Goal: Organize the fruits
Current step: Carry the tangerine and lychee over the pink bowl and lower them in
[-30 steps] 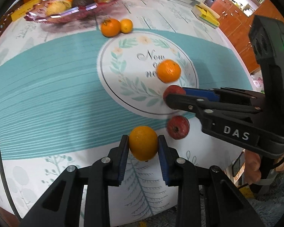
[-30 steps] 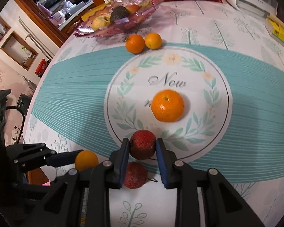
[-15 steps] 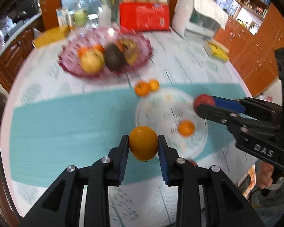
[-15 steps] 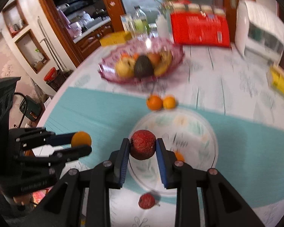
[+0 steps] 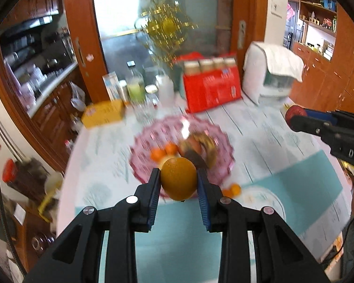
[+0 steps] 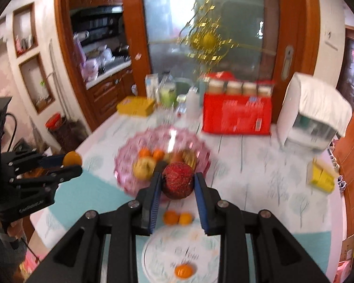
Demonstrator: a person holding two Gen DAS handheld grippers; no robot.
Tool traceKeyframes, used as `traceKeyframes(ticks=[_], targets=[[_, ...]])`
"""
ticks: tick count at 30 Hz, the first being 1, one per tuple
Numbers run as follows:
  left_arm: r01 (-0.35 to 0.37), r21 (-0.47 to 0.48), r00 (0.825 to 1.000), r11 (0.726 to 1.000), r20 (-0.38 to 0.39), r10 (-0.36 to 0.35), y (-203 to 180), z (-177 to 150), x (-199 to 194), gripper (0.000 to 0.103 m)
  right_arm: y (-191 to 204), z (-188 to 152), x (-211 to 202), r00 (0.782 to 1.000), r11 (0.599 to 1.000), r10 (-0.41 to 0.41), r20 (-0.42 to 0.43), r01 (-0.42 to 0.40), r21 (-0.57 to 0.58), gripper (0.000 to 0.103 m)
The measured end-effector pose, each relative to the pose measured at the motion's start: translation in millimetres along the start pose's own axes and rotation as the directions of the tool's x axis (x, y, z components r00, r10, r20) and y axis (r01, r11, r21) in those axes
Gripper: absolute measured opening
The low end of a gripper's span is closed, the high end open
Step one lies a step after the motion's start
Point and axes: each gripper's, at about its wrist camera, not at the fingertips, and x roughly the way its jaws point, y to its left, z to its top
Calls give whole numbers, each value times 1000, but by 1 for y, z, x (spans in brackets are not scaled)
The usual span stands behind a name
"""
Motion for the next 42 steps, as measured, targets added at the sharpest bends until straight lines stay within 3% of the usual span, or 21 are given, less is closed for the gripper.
traceKeyframes(ticks=[8, 15, 28, 36, 42], targets=[[-58, 22, 997, 998, 56, 57, 22, 64, 10, 29, 0, 60, 25, 999, 1000, -3, 41, 2, 20, 28], [-44, 10, 999, 999, 22, 44, 33, 90, 63, 29, -1, 83, 86, 1000, 996, 29, 13, -30, 87, 28], [30, -48, 986, 998, -161, -37, 50, 66, 211, 29, -8, 40, 222, 978, 987, 51, -202, -19, 157, 29], [58, -60, 973, 996, -219, -70, 48, 52, 259, 29, -11, 20, 262, 960, 986, 50, -276, -5, 164, 29], [72, -58, 968, 996, -238, -83, 44, 46, 270, 29, -10, 15, 271, 955, 987, 44, -294, 4, 159, 29]])
